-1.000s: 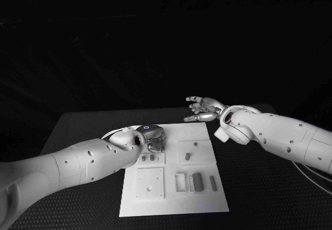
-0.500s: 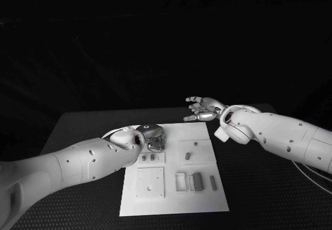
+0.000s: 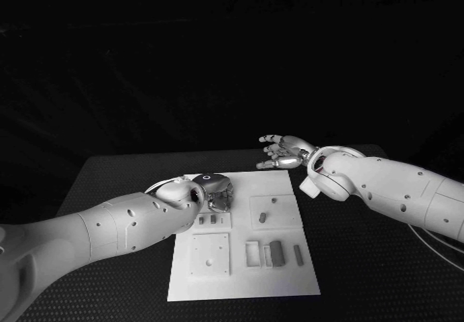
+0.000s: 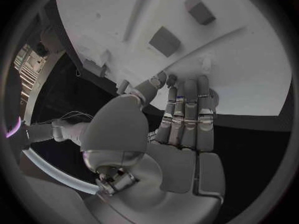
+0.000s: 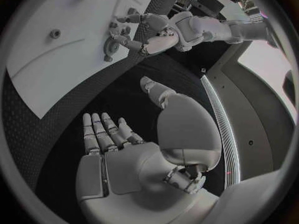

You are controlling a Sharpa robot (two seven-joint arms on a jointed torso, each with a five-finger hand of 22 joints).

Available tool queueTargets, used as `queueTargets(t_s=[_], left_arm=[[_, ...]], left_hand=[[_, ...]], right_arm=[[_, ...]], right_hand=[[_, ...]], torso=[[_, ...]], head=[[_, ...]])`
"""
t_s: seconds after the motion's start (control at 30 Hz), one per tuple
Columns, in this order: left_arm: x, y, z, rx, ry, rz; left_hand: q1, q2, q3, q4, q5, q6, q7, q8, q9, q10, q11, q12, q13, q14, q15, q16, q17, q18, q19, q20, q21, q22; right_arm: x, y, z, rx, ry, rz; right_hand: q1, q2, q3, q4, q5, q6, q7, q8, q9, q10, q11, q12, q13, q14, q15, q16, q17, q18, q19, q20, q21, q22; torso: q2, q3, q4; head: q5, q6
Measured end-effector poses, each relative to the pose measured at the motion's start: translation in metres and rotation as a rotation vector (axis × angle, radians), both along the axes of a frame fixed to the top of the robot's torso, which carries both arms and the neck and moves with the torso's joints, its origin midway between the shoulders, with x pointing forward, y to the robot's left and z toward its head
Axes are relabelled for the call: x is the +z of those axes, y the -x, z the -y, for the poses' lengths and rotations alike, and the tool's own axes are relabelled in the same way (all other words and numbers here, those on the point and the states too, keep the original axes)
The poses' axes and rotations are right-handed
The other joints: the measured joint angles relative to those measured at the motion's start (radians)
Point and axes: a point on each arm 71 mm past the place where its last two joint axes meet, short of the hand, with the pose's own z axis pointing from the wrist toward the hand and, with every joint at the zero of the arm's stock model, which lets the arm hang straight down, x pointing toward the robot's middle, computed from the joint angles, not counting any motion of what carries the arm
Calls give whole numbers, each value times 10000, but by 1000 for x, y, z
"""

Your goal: Assemble the parts on the task board

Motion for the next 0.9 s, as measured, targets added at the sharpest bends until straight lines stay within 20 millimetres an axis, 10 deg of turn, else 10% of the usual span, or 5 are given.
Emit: queueTargets(t_s=[0.9], left_arm=[[-1,-3,5,-61,-68,-59]], left_hand=[[-163,294,-12,12,0,36,35,0,-74,241,-82,-91,23,61,-54,0,83,106,36,-35,1,37]], right_arm=[[-1,0,-4,110,-2,-76]], right_hand=[[-40,118,-96,-97,0,93,23,189,227,70,71,0,-2,0,0,-1,-7,-155,-37,-37,-1,-102]], torso=[[-2,-8,6]], head=[[2,-65]])
